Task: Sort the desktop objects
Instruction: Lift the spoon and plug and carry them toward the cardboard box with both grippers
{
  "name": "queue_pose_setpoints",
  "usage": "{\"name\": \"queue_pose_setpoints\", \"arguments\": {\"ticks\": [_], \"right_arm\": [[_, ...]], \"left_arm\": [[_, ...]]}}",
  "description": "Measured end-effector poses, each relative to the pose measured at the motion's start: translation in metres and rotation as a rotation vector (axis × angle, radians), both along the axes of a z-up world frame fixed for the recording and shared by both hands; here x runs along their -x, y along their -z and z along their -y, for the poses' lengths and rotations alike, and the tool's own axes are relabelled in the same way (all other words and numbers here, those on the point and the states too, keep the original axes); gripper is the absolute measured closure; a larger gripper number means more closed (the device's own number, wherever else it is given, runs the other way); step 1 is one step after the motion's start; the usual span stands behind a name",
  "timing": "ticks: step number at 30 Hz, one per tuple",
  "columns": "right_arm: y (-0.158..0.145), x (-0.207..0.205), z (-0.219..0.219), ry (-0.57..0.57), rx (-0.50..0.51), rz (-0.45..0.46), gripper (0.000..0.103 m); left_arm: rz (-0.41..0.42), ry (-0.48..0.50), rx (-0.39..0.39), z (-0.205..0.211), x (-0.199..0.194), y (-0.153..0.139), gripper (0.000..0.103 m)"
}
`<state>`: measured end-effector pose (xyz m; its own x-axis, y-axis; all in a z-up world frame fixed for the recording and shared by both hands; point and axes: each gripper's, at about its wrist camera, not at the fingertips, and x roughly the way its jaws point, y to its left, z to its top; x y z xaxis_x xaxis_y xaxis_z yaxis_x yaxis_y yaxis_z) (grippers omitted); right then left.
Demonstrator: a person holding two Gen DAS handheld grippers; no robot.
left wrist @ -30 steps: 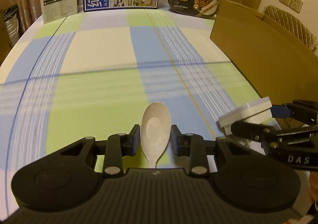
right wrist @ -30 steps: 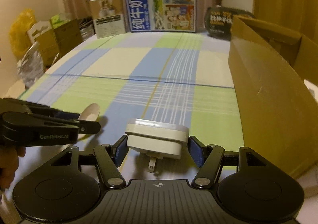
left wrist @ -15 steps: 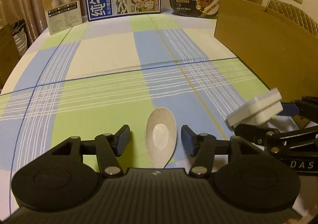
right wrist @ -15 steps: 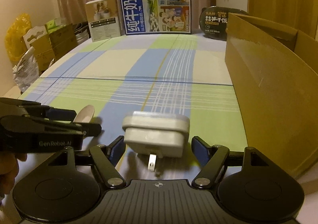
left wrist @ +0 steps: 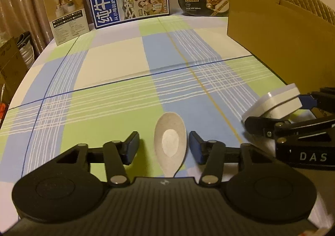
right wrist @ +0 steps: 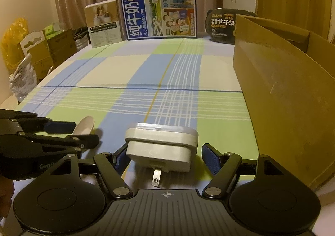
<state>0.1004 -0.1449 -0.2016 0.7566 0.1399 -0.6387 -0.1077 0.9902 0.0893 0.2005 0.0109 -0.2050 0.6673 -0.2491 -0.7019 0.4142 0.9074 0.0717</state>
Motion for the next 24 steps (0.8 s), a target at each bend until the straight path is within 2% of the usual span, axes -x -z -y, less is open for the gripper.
{"name": "queue_pose_setpoints", "arguments": {"ticks": [2,3,10,22,24], "right_arm": [[0.000,0.000,0.000,0.001,-0.002,0.001,0.033],[0.000,0.000,0.000,0.002,-0.003,0.002,0.033],[-0.001,0.001,0.000,0.002,-0.002,0.011,0.032],[0.002,-0.006,-0.006,0.025,-0.007,-0.011,0.033],[0.002,-0.007,-0.007,0.031,-0.001,-0.008,0.038]], "left_arm": [[0.005,0.007,-0.001,0.001,0.000,0.000,0.074],[0.007,0.010,-0.004,0.001,0.000,-0.001,0.075],[0.018,0.011,-0.010,0.002,0.002,-0.004,0.076],[0.006,0.002,0.056,-0.002,-0.001,-0.014,0.076],[-0.003,0.000,0.058,-0.003,-0.001,-0.013,0.076]]}}
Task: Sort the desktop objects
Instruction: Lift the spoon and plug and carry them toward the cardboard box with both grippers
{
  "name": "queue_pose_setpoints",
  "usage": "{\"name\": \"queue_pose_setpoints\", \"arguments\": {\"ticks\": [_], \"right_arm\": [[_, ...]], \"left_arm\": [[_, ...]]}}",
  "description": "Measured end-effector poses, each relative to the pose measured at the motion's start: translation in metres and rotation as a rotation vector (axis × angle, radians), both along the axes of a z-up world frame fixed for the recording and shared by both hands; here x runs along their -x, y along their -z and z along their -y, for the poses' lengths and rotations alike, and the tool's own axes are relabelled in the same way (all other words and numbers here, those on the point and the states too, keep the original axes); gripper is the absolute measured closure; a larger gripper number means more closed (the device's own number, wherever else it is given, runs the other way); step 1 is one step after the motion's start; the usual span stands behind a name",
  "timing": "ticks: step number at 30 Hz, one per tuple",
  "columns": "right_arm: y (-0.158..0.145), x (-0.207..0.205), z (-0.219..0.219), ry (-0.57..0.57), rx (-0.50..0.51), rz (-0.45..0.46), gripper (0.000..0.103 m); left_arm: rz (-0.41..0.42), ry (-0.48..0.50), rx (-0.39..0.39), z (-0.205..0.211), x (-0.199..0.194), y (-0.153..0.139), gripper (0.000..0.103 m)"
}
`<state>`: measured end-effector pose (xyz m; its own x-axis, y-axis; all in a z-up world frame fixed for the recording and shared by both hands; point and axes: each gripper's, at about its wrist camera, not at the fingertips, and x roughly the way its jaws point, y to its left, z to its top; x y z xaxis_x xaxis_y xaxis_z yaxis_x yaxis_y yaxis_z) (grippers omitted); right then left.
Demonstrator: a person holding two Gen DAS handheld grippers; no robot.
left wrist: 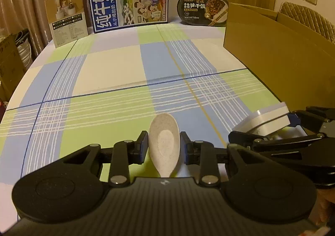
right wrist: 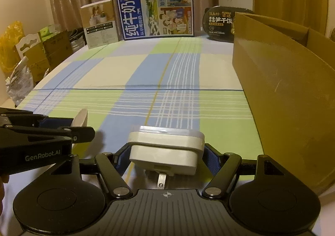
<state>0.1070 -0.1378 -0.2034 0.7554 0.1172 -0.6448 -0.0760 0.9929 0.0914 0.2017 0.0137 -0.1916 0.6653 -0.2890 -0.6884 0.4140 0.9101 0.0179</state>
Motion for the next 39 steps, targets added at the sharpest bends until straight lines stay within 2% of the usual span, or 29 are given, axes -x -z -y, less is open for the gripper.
{"name": "queue_pose_setpoints", "arguments": {"ticks": [11,24,39], "right_arm": [[-0.012,0.004,-0.001,0.001,0.027,0.024,0.039],[-0.049,0.019,0.003,-0.003,0.040,0.076,0.039],[-0.101,0.053,0.010,-0.001,0.021,0.153,0.039]], "left_arm": [[0.006,0.007,0.007,-0.001,0.002,-0.007,0.076],[0.029,0.014,0.032,0.007,0.017,-0.025,0.076],[0.036,-0.021,0.088,0.011,0.050,-0.066,0.076]]}}
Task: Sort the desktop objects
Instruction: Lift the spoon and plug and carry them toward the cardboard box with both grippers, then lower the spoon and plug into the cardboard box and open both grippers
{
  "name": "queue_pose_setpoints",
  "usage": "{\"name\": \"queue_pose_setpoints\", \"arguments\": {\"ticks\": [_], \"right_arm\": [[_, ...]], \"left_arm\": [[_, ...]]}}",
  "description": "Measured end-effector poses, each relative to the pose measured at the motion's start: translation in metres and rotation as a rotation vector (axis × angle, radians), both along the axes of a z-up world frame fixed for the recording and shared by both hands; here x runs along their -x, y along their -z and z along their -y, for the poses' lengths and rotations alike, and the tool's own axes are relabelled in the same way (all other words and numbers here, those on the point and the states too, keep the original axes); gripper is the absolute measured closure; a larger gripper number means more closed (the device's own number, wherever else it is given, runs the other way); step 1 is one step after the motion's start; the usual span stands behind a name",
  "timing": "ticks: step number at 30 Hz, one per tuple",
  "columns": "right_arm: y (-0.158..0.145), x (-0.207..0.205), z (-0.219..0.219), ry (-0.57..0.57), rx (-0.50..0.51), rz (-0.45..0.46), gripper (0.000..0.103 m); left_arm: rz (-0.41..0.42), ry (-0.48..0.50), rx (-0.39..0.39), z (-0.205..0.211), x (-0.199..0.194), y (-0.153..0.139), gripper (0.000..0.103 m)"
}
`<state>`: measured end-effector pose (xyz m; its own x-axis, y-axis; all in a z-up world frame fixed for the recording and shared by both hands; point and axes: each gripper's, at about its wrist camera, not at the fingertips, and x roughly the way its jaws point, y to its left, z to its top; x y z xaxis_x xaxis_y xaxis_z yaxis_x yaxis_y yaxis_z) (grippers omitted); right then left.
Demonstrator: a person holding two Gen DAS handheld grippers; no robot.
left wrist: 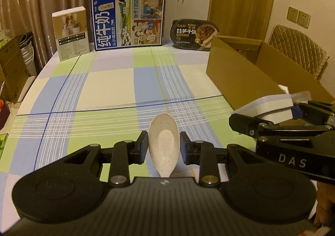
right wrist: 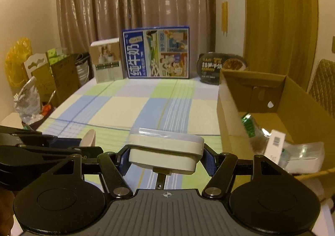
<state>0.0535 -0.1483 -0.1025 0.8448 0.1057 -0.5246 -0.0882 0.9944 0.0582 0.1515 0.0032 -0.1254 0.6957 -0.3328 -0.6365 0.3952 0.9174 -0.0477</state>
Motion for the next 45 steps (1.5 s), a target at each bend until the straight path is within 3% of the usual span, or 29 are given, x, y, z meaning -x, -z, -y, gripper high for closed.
{"name": "queue_pose_setpoints", "arguments": {"ticks": [10,19,27,37,42,45], "right_arm": [[-0.039,0.028,0.026,0.035,-0.026,0.062,0.039],[-0.068,0.038,0.080,0.117,-0.014,0.114,0.039],[-0.076,0.022,0.156,0.227,-0.019,0.121,0.039],[-0.070,-0.007,0.210,0.282,-0.066,0.103,0.039],[-0.059,-0.020,0.214,0.276,-0.076,0.079,0.039],[-0.052,-0.027,0.214,0.269,-0.083,0.064,0.039]], "left_arm": [[0.034,0.027,0.016,0.018,0.024,-0.034,0.076],[0.051,0.105,0.057,0.062,0.028,-0.063,0.076],[-0.001,0.188,0.184,0.129,0.007,-0.084,0.076],[-0.108,0.217,0.339,0.198,-0.045,-0.076,0.076],[-0.135,0.197,0.344,0.216,-0.067,-0.061,0.077],[-0.142,0.159,0.306,0.218,-0.075,-0.054,0.062]]}}
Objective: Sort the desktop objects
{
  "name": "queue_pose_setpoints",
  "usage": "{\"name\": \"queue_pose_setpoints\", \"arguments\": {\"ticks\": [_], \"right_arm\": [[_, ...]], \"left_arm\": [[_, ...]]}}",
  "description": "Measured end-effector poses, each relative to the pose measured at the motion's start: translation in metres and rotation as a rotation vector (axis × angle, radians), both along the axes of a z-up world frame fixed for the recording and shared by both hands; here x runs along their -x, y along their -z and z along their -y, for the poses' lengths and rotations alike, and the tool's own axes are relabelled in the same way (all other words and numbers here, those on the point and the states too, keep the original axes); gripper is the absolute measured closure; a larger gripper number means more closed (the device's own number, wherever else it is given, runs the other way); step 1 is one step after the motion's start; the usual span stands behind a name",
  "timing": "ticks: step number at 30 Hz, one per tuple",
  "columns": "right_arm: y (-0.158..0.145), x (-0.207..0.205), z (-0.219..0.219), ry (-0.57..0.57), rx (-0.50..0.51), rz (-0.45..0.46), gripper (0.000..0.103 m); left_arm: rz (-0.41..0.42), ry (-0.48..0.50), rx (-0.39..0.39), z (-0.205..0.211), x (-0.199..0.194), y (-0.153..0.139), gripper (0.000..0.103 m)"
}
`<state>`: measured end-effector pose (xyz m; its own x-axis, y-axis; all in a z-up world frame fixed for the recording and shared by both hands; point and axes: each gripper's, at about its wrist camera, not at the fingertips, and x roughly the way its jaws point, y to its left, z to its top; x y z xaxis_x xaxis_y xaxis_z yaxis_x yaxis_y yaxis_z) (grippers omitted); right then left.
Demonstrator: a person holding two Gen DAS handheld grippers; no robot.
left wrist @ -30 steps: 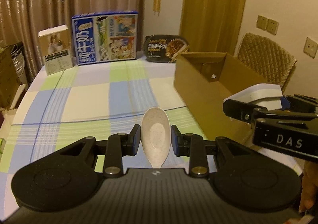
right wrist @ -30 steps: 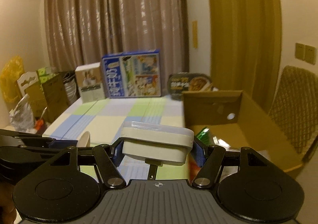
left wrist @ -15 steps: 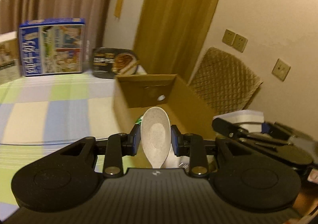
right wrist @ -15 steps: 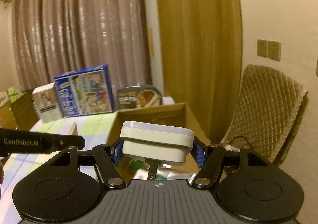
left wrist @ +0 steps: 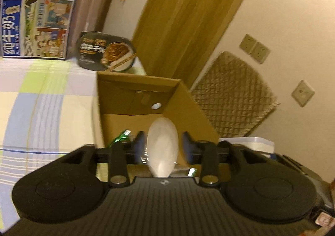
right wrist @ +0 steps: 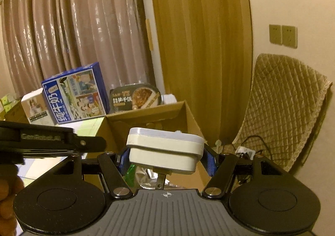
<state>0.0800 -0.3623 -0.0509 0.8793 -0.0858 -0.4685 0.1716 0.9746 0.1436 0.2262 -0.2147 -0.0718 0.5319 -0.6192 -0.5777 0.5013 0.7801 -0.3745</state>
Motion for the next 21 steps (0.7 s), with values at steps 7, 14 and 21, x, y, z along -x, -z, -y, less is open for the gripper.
{"name": "queue_pose_setpoints", "arguments": {"ticks": [7,14,21], "right_arm": [[0.011,-0.018,0.004,-0.047,-0.112,-0.032,0.036],[-0.007,0.000,0.014,-0.003,-0.161,0.019,0.016],[-0.018,0.049,0.012,0.051,-0.188,0.001,0.002]], "left_arm": [[0.038,-0.045,-0.074,-0.024,0.001,0.005,0.052],[0.096,-0.089,-0.122,-0.049,0.021,-0.001,0.020],[0.127,-0.141,-0.171,-0.065,0.063,-0.008,0.001]]}}
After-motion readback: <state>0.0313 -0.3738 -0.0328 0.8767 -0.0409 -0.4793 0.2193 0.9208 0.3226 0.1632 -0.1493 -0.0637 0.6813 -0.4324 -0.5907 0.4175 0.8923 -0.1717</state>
